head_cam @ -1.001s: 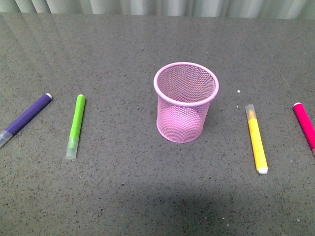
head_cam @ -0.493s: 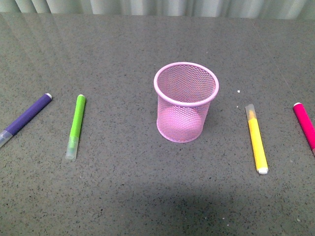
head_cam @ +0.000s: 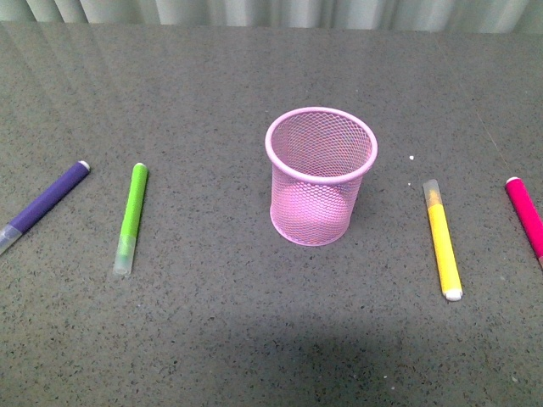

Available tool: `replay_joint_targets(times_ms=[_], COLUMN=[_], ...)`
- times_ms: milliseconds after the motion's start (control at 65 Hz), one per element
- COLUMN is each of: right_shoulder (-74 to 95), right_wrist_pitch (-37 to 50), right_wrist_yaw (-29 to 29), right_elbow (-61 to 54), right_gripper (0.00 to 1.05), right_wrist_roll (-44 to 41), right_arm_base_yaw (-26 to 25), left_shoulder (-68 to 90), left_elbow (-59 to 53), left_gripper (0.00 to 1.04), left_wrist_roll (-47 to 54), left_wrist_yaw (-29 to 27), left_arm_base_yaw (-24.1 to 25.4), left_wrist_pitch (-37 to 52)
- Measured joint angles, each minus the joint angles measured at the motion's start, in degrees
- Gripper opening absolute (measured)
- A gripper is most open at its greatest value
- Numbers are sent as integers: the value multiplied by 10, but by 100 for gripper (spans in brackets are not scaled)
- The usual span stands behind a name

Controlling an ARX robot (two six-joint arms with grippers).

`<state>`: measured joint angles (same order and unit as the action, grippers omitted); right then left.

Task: Insert purple and pink pens into pink cup

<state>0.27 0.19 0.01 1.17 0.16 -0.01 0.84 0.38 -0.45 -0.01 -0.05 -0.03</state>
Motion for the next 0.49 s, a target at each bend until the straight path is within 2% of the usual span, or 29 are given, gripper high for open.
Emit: replay_joint_targets(times_ms=[493], right_shoulder=[0], right_wrist_pitch=[0], right_wrist_yaw=[0], right_elbow=[0], right_gripper=[97], right_wrist_roll=[0], right_arm_base_yaw=[0], left_shoulder=[0], left_elbow=[0], left_gripper=[97], left_wrist_roll=[0], left_wrist_yaw=[0], left_arm_base_yaw=[0], left_wrist_pitch=[0])
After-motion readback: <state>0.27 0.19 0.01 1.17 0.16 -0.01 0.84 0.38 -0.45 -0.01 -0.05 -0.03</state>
